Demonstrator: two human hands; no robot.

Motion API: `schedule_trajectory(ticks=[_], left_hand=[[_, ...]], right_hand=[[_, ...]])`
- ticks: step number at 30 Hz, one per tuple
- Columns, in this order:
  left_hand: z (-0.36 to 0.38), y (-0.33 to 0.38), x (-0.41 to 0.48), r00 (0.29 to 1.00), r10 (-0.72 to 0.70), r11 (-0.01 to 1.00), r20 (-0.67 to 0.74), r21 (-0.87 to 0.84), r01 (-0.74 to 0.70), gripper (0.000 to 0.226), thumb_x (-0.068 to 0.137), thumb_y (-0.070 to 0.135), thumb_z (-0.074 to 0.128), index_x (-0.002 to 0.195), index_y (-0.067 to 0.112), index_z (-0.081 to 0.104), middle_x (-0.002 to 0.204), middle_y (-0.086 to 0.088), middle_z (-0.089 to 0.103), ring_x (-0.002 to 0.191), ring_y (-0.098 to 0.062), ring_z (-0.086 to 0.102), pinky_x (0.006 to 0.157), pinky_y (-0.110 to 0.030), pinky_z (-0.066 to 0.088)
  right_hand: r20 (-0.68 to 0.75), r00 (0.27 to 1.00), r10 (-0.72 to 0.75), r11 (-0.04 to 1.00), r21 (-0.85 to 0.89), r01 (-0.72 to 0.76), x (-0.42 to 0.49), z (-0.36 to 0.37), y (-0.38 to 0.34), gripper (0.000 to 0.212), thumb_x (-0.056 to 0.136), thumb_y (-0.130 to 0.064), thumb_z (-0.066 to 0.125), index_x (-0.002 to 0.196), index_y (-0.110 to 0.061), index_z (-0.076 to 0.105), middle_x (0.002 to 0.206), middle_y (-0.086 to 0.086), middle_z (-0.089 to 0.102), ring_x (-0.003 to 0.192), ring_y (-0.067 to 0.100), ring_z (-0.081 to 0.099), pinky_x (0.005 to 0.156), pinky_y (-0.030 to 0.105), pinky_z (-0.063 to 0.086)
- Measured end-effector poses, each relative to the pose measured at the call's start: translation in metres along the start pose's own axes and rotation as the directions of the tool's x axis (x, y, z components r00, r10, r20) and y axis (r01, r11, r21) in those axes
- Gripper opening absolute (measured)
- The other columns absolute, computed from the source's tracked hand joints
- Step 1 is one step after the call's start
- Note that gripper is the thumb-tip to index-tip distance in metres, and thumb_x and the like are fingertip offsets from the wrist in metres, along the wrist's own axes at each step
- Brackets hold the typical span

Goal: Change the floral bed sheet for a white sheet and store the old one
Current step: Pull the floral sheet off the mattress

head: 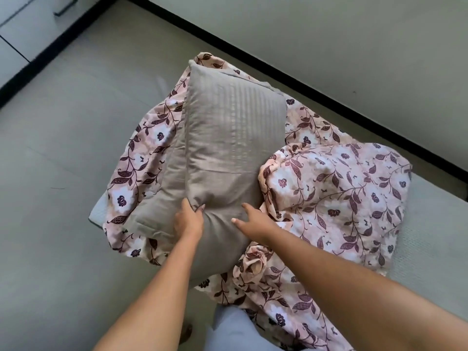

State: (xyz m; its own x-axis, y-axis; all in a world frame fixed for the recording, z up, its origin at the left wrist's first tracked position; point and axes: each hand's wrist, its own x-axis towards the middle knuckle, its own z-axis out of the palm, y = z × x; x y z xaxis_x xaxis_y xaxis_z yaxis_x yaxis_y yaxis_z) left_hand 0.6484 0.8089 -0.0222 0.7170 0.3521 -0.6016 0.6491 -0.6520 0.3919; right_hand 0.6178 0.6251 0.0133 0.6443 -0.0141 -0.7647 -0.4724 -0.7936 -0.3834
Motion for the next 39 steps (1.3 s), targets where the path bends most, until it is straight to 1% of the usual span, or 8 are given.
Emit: schedule_trajectory(ticks=[6, 11, 16, 18, 23, 28, 33, 39], left_hand=[[-0.051, 0.046, -0.029, 0.947, 0.06, 0.91, -0.317, -0.372, -0.182, 0.03, 0.1, 0.036, 0.057, 0.105, 0.008, 0.05, 0.1, -0.017, 0.068, 0.092, -0.037, 0.061, 0.069, -0.036, 0.034], [-0.117, 0.09, -0.028, 0.842, 0.245, 0.653, -0.481, -0.56, -0.51, 0.028, 0.101, 0.027, 0.057, 0.076, 0.025, 0.045, 0.076, 0.015, 0.052, 0.068, 0.009, 0.052, 0.071, -0.023, 0.039], [-0.17, 0.118, -0.043, 0.781, 0.326, 0.426, -0.533, -0.654, -0.625, 0.03, 0.103, 0.023, 0.055, 0.073, 0.027, 0.05, 0.072, 0.0, 0.054, 0.07, -0.003, 0.044, 0.072, -0.023, 0.04], [-0.187, 0.125, -0.051, 0.755, 0.387, 0.376, -0.529, -0.657, -0.653, 0.032, 0.103, 0.024, 0.054, 0.072, 0.025, 0.048, 0.07, 0.01, 0.045, 0.066, -0.001, 0.039, 0.067, -0.021, 0.037], [-0.206, 0.126, -0.063, 0.766, 0.394, 0.364, -0.507, -0.679, -0.637, 0.03, 0.103, 0.03, 0.055, 0.073, 0.023, 0.053, 0.071, 0.007, 0.044, 0.066, -0.004, 0.037, 0.063, -0.023, 0.037], [-0.196, 0.119, -0.077, 0.836, 0.308, 0.323, -0.455, -0.776, -0.541, 0.026, 0.096, 0.044, 0.063, 0.082, 0.023, 0.061, 0.079, 0.008, 0.058, 0.075, -0.008, 0.052, 0.075, -0.028, 0.047], [-0.17, 0.13, -0.107, 0.848, 0.313, 0.259, -0.427, -0.821, -0.509, 0.026, 0.093, 0.049, 0.065, 0.091, 0.023, 0.066, 0.093, 0.009, 0.069, 0.091, -0.008, 0.062, 0.09, -0.032, 0.053], [-0.106, 0.152, -0.167, 0.825, 0.475, 0.308, -0.306, -0.821, -0.481, 0.026, 0.089, 0.049, 0.067, 0.085, 0.027, 0.054, 0.086, 0.015, 0.059, 0.083, -0.001, 0.055, 0.082, -0.022, 0.049]], right_hand=[[-0.133, 0.985, 0.111, 0.968, 0.239, -0.077, -0.004, -0.001, -0.001, 0.075, 0.097, -0.055, 0.056, 0.155, -0.012, 0.033, 0.153, 0.01, 0.048, 0.139, 0.028, 0.047, 0.11, 0.03, 0.037], [-0.159, 0.96, 0.23, 0.837, 0.535, -0.112, -0.008, -0.009, -0.002, 0.091, 0.091, -0.074, 0.05, 0.156, -0.012, 0.033, 0.156, 0.009, 0.044, 0.143, 0.03, 0.041, 0.117, 0.038, 0.034], [0.102, 0.941, 0.322, 0.531, 0.804, -0.269, -0.01, -0.006, 0.0, 0.126, 0.058, -0.103, 0.049, 0.156, -0.025, 0.035, 0.161, 0.004, 0.036, 0.148, 0.034, 0.033, 0.12, 0.056, 0.027], [0.169, 0.949, 0.268, 0.362, 0.895, -0.261, -0.016, -0.002, -0.004, 0.111, 0.05, -0.102, 0.057, 0.137, -0.034, 0.057, 0.143, -0.001, 0.057, 0.136, 0.029, 0.05, 0.116, 0.057, 0.034], [-0.035, 0.977, 0.208, 0.158, 0.987, 0.002, -0.023, -0.013, -0.018, 0.096, 0.053, -0.079, 0.084, 0.131, -0.028, 0.063, 0.116, -0.001, 0.075, 0.107, 0.023, 0.072, 0.103, 0.047, 0.052], [-0.326, 0.896, 0.303, 0.173, 0.943, 0.285, -0.045, -0.068, -0.012, 0.034, 0.083, -0.035, 0.083, 0.11, -0.02, 0.069, 0.105, 0.001, 0.077, 0.1, 0.02, 0.072, 0.101, 0.043, 0.054], [-0.514, 0.809, 0.285, 0.218, 0.857, 0.468, -0.075, -0.131, 0.014, 0.029, 0.087, -0.03, 0.08, 0.112, -0.019, 0.072, 0.102, 0.0, 0.078, 0.099, 0.021, 0.073, 0.099, 0.046, 0.056], [-0.685, 0.669, 0.289, 0.276, 0.729, 0.627, -0.149, -0.181, 0.085, 0.017, 0.093, -0.025, 0.071, 0.109, -0.017, 0.073, 0.099, -0.002, 0.079, 0.096, 0.017, 0.074, 0.091, 0.036, 0.058]])
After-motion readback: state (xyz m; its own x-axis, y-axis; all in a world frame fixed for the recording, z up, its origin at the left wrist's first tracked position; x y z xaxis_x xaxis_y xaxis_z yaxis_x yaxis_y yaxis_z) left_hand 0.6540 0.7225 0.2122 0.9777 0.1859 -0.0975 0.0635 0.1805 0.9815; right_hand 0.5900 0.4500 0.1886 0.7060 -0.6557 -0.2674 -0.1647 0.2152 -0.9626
